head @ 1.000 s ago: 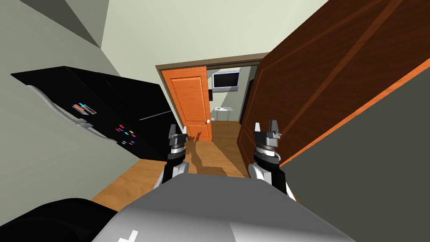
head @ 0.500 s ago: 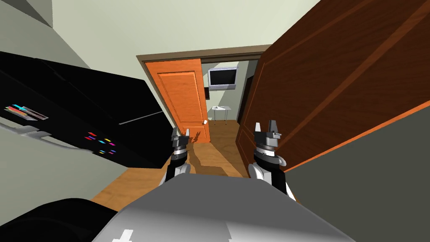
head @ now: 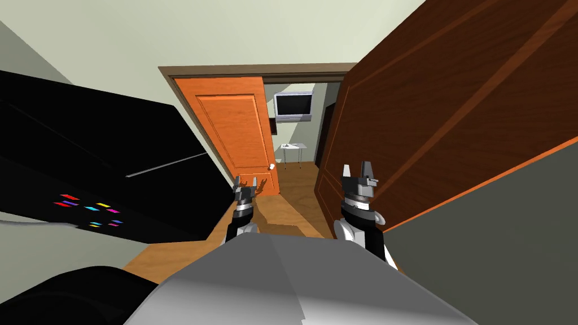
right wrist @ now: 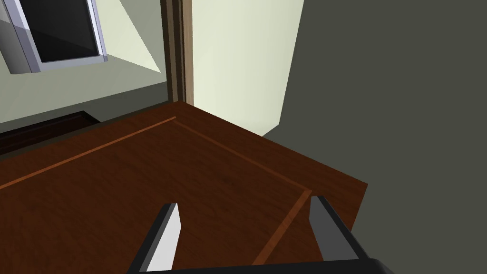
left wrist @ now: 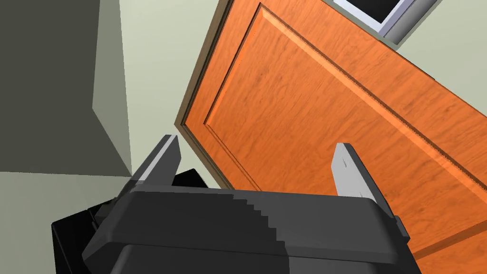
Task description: Pull the door open
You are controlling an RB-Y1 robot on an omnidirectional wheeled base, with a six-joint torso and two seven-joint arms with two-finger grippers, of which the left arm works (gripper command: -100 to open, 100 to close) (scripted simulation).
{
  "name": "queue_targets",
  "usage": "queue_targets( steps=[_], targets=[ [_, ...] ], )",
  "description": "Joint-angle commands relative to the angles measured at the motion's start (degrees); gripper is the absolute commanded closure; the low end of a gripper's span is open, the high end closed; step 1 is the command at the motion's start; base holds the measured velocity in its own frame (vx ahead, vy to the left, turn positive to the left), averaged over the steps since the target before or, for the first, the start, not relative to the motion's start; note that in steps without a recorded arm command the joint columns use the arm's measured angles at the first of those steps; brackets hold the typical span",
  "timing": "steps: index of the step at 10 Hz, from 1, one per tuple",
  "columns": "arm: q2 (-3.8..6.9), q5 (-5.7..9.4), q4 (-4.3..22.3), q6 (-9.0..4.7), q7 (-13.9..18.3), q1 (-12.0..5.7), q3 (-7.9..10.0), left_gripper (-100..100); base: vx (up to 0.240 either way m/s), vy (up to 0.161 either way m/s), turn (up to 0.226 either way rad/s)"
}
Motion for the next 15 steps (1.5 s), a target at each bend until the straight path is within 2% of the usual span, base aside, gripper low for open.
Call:
queue_targets(
  steps=[1,15],
  targets=[
    [0.59,1.82,1.6,-0.85,1.7,0.06,-0.62,-100,0.093,0.03,-0.126],
    [6.07,19.74,18.7,-9.59,17.9,0.73,-6.71,-100,0.091,0.04,-0.143]
  ],
)
